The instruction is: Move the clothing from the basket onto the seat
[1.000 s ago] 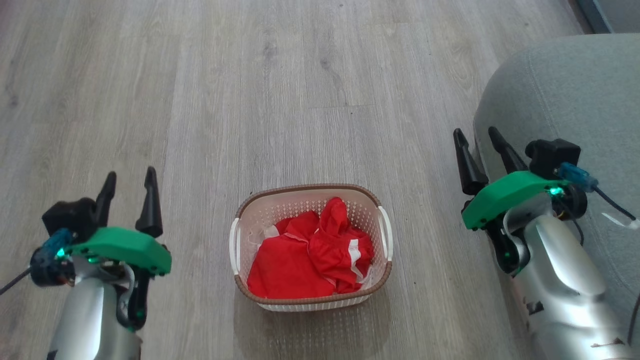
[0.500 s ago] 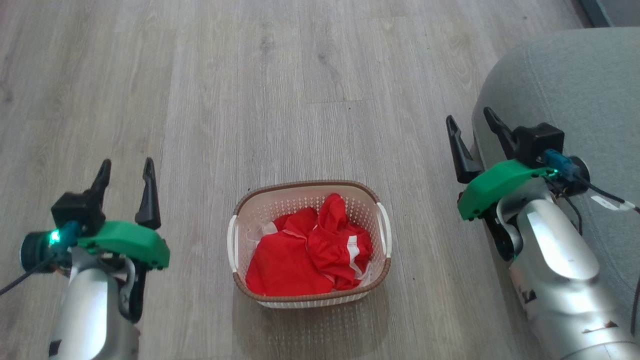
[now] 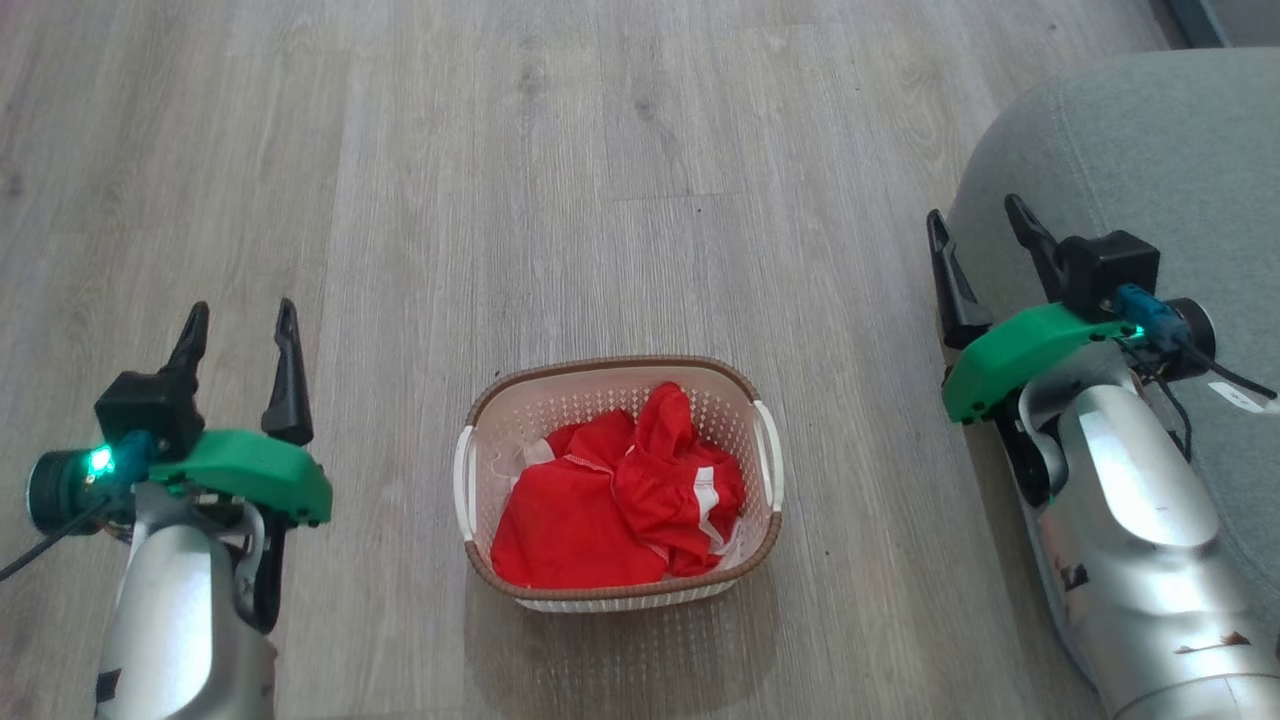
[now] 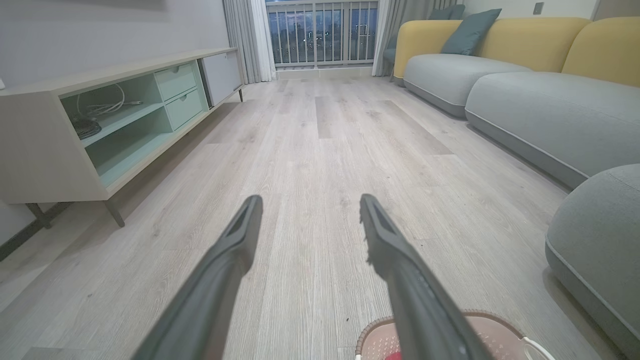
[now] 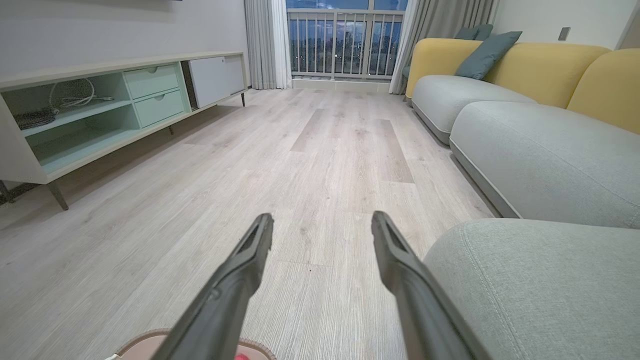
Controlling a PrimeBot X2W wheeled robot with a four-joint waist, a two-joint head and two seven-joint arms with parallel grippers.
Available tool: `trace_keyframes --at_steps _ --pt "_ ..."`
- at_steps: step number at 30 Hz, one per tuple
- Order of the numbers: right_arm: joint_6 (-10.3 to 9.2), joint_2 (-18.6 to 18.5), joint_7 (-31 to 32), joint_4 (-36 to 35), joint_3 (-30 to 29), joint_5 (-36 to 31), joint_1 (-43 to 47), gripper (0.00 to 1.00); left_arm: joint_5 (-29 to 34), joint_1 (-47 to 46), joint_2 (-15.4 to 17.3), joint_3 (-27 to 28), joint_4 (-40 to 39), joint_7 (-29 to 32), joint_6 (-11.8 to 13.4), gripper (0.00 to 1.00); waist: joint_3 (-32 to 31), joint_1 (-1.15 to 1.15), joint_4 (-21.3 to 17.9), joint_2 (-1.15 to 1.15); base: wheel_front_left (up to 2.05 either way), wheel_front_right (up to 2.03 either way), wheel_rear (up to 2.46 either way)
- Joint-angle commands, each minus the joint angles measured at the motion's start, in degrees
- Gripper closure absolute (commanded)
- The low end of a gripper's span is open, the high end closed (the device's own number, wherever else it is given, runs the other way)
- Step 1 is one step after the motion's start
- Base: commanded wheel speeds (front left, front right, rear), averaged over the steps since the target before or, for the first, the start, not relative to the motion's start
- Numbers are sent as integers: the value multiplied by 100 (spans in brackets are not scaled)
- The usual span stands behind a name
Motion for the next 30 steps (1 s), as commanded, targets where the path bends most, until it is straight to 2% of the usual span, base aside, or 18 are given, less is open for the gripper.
trace_keyframes --at_steps 1,7,16,25,30 --pt "-1 61 -53 -217 56 -63 -206 0 71 -246 108 204 -166 -72 -13 0 2 0 -1 0 0 0 0" --pt "-1 96 -53 -354 -8 -122 -208 0 55 -255 68 186 -157 -72 -69 0 97 0 -12 0 0 0 0" --pt "-1 153 -53 -902 -102 -169 -426 0 -63 -460 0 -44 -170 -72 -197 0 755 0 -54 0 0 0 0" --pt "-1 231 -54 -1725 -240 -366 -1005 0 -313 -915 -100 -582 -120 -72 -251 0 2179 0 -115 0 0 0 0" --pt "-1 253 -54 -2052 -344 -490 -1429 0 -481 -1294 -117 -1187 28 -72 -255 0 2988 0 -169 0 0 0 0"
